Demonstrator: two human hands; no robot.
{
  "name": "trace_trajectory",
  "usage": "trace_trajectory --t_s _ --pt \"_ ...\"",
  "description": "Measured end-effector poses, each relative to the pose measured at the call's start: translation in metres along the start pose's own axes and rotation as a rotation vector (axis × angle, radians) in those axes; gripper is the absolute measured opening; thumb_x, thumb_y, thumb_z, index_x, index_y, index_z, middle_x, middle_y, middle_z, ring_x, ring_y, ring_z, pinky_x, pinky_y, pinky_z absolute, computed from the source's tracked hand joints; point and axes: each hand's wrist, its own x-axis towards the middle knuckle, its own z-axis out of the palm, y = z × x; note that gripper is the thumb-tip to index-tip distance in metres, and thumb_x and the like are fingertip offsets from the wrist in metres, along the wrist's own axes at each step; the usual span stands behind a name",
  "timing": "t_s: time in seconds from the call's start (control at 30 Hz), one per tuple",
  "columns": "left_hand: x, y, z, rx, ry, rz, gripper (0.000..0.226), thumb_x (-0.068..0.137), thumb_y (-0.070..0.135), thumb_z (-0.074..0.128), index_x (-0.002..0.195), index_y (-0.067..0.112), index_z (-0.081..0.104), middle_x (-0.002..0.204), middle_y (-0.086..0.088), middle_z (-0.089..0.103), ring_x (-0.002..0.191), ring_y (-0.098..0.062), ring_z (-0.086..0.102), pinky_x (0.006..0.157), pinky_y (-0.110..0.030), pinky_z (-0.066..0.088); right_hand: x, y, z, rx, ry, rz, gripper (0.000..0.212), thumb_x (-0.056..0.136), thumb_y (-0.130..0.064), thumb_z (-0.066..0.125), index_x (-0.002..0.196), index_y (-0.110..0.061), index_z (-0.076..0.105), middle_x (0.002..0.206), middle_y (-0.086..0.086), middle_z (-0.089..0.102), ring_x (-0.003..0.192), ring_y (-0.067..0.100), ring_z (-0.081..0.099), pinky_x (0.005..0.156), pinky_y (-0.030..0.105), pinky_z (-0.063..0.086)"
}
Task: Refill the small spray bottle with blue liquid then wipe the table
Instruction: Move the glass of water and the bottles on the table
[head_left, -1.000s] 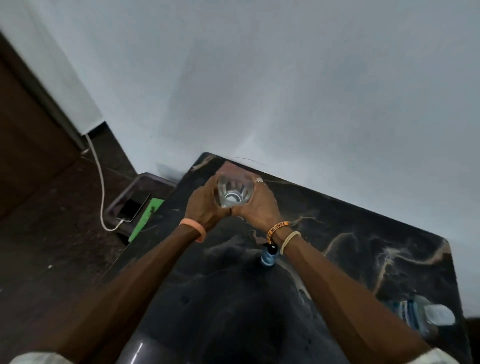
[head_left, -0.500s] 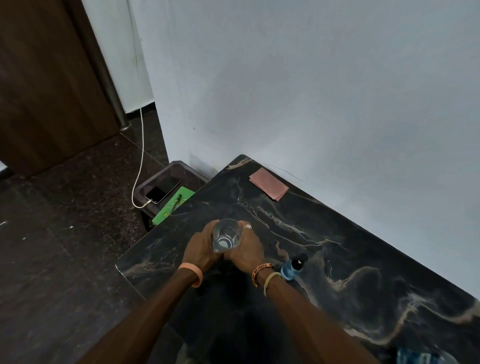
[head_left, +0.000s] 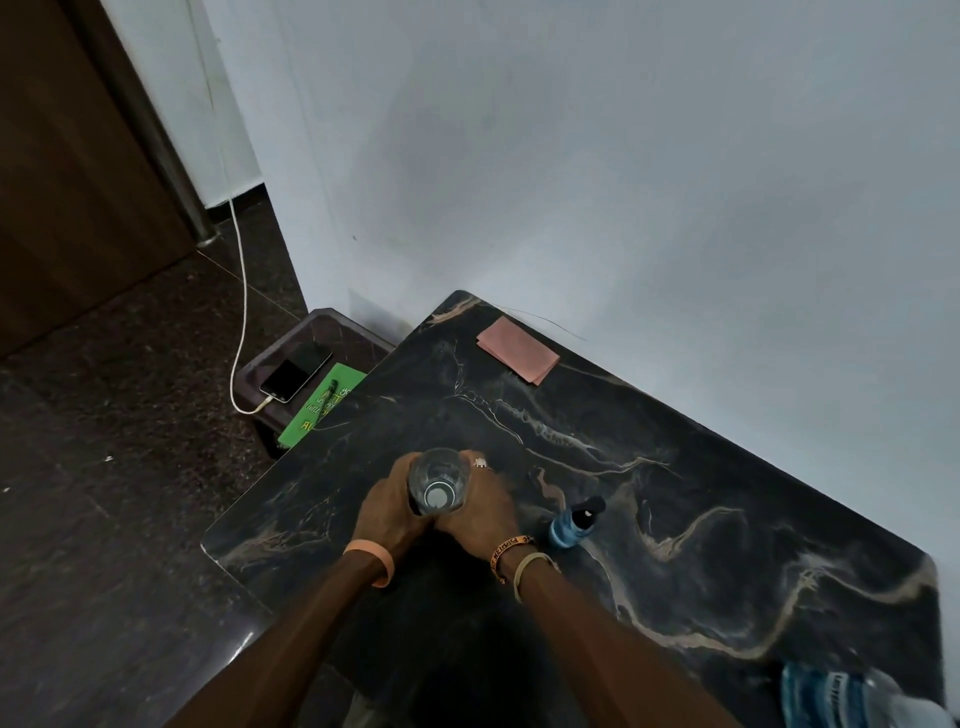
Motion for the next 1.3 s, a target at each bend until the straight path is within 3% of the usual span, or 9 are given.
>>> trace_trajectory --t_s 0.23,0.33,0.43,0.6,0.77,0.87,0.93,1.2,1.3 --pt "0.001 0.003 -0.001 0.018 -0.018 0.001 0.082 0.074 0.030 0.083 0.141 0.020 0.037 0.130 -0.004 0.060 0.121 -0.024 0.058 0.099 -0.029 0.041 -0.003 0.002 0.002 0.048 -0.001 0.045 0.089 0.074 -0.024 0.082 0.147 -0.022 0.032 0.142 0.002 0.048 0.129 0.020 0.050 0.109 0.033 0.042" --pt "0.000 0.008 -0.002 0.082 -0.069 0.035 0.117 0.067 0.026 0.088 0.154 0.009 0.012 0.155 -0.013 0.034 0.142 -0.029 0.034 0.116 -0.037 0.024 -0.008 -0.003 -0.001 -0.020 -0.024 0.025 0.112 0.073 -0.023 0.083 0.156 -0.018 0.009 0.158 0.005 0.023 0.143 0.022 0.029 0.115 0.032 0.029" --pt "-0.003 0.015 -0.006 0.125 -0.050 0.122 0.127 0.065 0.031 0.090 0.154 0.008 0.002 0.162 -0.012 0.011 0.150 -0.027 0.012 0.118 -0.035 0.010 -0.015 -0.015 -0.010 -0.082 -0.004 -0.068 0.118 0.071 -0.018 0.084 0.156 -0.022 0.003 0.161 0.005 0.010 0.146 0.025 0.020 0.117 0.038 0.029" --pt "-0.005 0.042 -0.019 0.139 0.053 0.265 0.116 0.068 0.025 0.089 0.152 0.005 0.012 0.159 -0.018 0.019 0.147 -0.029 0.018 0.118 -0.040 0.014 -0.026 -0.033 -0.043 -0.059 0.173 -0.216 0.100 0.077 -0.003 0.068 0.156 -0.023 0.010 0.161 0.002 0.013 0.146 0.024 0.019 0.117 0.038 0.030" --pt "-0.010 0.085 -0.011 0.105 0.139 0.473 0.082 0.079 0.011 0.078 0.148 0.010 0.033 0.151 -0.013 0.038 0.138 -0.025 0.037 0.113 -0.047 0.035 -0.039 -0.026 -0.093 0.017 0.389 -0.260 0.083 0.079 0.003 0.060 0.152 -0.018 0.027 0.156 0.004 0.025 0.139 0.022 0.033 0.109 0.038 0.043" --pt "-0.016 0.112 0.008 0.103 0.106 0.590 0.068 0.083 0.007 0.072 0.143 0.012 0.042 0.142 -0.008 0.048 0.127 -0.021 0.050 0.105 -0.038 0.046 -0.045 -0.007 -0.126 0.091 0.531 -0.232 0.077 0.081 0.008 0.056 0.149 -0.019 0.033 0.151 0.002 0.030 0.126 0.021 0.048 0.092 0.038 0.054" --pt "-0.020 0.125 0.025 0.058 0.066 0.623 0.064 0.083 0.004 0.071 0.141 0.012 0.045 0.136 -0.007 0.053 0.118 -0.016 0.055 0.097 -0.028 0.049 -0.050 0.011 -0.147 0.119 0.605 -0.183 0.073 0.082 0.008 0.054 0.148 -0.017 0.036 0.149 0.004 0.034 0.126 0.020 0.049 0.093 0.038 0.054" --pt "-0.023 0.125 0.079 -0.182 -0.100 0.235 0.064 0.086 -0.001 0.065 0.143 0.019 0.042 0.138 -0.001 0.054 0.113 -0.011 0.057 0.084 -0.013 0.046 -0.073 0.092 -0.178 0.133 0.479 0.093 0.068 0.085 0.005 0.058 0.147 -0.015 0.040 0.148 0.009 0.041 0.127 0.023 0.051 0.101 0.039 0.050" --pt "-0.024 0.117 0.096 -0.175 -0.172 0.118 0.067 0.085 -0.002 0.065 0.145 0.014 0.039 0.140 -0.005 0.052 0.118 -0.016 0.056 0.093 -0.024 0.049 -0.077 0.112 -0.164 0.142 0.361 0.146 0.069 0.083 0.002 0.062 0.147 -0.012 0.040 0.148 0.010 0.043 0.132 0.026 0.048 0.105 0.042 0.047"
